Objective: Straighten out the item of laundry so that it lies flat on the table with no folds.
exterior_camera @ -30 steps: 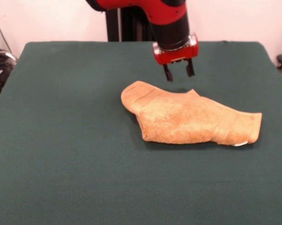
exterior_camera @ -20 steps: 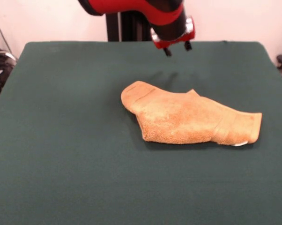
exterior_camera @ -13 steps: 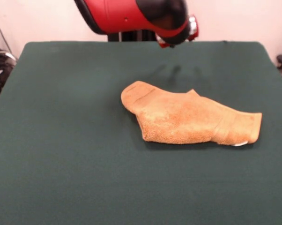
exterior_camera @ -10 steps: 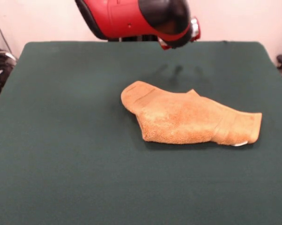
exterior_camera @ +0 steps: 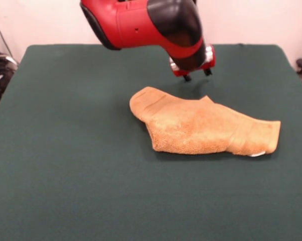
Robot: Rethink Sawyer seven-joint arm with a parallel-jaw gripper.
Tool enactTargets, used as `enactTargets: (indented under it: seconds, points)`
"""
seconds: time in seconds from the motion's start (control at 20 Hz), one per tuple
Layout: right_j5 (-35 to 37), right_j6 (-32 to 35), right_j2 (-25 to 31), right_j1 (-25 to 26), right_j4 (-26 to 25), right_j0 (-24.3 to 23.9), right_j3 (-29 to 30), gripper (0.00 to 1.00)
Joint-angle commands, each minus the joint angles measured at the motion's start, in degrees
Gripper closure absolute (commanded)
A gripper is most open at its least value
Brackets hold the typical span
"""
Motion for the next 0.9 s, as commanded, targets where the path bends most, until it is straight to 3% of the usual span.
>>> enactTargets:
  seconds: [0.05, 0.15, 0.45, 0.9]
  points:
    - [-14.3, 6.8, 6.1, 3.9, 2.3, 2.6, -6.3, 0.0]
    - [-14.8, 7.3, 6.2, 3.7, 2.6, 3.6, -7.8, 0.0]
    - [-25.7, 7.5, 9.9, 3.2, 2.4, 2.0, -7.1, 0.0]
    - [-38.8, 3.3, 21.5, 3.8, -1.2, -6.1, -3.0, 0.0]
